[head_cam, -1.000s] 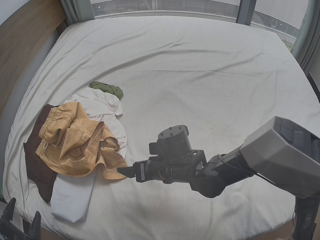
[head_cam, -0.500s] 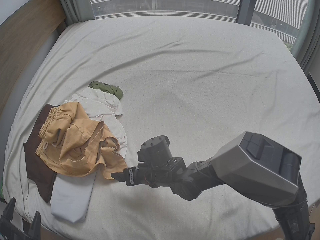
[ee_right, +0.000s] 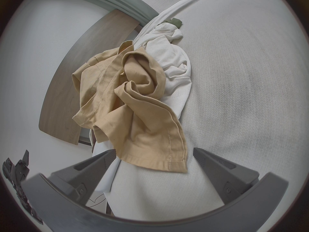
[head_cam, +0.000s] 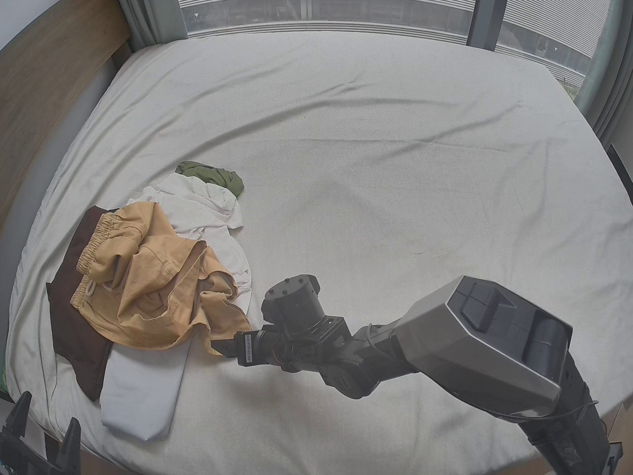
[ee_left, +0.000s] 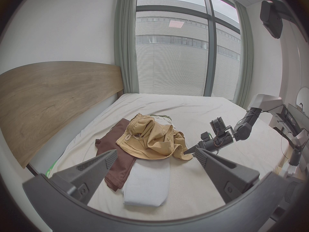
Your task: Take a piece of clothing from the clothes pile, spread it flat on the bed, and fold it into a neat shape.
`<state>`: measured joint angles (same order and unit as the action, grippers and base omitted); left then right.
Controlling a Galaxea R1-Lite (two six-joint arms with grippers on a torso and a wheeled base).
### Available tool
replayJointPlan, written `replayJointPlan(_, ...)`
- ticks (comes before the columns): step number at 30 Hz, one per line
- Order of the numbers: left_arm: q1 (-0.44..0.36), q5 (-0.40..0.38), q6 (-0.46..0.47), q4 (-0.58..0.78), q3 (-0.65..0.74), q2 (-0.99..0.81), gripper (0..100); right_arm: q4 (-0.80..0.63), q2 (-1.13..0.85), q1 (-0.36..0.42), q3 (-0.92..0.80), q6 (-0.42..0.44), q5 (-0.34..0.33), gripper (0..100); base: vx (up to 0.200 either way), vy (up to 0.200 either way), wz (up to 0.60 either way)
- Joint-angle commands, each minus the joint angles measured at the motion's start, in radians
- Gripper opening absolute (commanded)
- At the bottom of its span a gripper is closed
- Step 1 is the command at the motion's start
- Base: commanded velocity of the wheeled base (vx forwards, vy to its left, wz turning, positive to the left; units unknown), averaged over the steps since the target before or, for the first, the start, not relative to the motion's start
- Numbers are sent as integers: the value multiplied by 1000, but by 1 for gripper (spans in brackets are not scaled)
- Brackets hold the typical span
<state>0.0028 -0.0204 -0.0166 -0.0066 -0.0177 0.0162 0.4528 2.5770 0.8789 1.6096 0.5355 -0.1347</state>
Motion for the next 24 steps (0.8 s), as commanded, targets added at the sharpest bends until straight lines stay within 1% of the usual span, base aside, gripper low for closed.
replayJointPlan(1,0,0,0,-1,18,-16,100,-3,25,3,27,12,1,100,0,0,0)
replayJointPlan(2,0,0,0,-1,18,-16,100,-3,31,3,32,18,1,100,0,0,0)
replayJointPlan(3,0,0,0,-1,18,-16,100,-2,31,3,33,20,1,0,0,0,0)
replayJointPlan(9,0,4,-5,-1,18,-16,100,-2,31,0,33,23,4,0,0,0,0)
replayJointPlan(12,0,4,-5,-1,18,-16,100,-2,31,0,33,31,30,0,0,0,0)
replayJointPlan(17,0,5,-5,-1,18,-16,100,-3,22,-1,20,35,40,0,0,0,0)
replayJointPlan(21,0,5,-6,-1,18,-16,100,-3,-15,0,-34,34,79,0,0,0,0)
replayJointPlan(23,0,5,-6,-1,18,-16,100,-2,-29,0,-57,34,83,0,0,0,0)
replayJointPlan(24,0,5,-6,-1,18,-16,100,1,-58,-1,-102,34,84,0,0,0,0)
